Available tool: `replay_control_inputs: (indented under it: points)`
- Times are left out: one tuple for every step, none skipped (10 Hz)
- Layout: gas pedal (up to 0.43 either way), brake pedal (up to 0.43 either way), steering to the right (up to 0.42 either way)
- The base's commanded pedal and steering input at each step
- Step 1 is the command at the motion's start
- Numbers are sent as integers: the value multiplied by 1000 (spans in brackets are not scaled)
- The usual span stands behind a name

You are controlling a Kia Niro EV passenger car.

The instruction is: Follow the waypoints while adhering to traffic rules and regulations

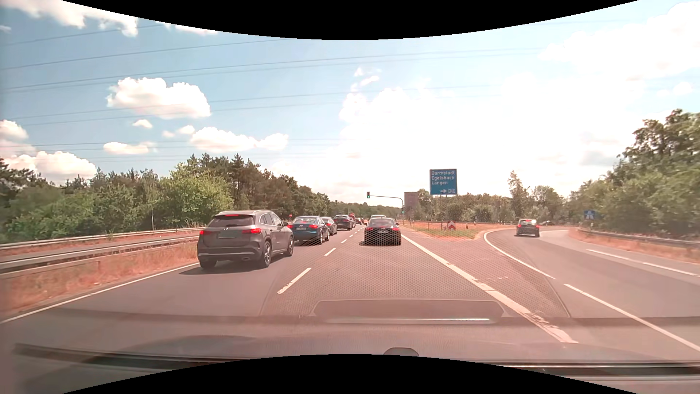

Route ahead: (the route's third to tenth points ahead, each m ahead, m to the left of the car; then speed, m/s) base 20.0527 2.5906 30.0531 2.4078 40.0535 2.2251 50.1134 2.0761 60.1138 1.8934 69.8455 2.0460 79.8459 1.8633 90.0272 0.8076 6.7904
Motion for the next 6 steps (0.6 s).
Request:
replay_control_inputs:
  points:
    - [0,165,-1]
    - [0,171,0]
    - [0,171,-1]
    - [0,165,0]
    - [0,171,0]
    - [0,165,0]
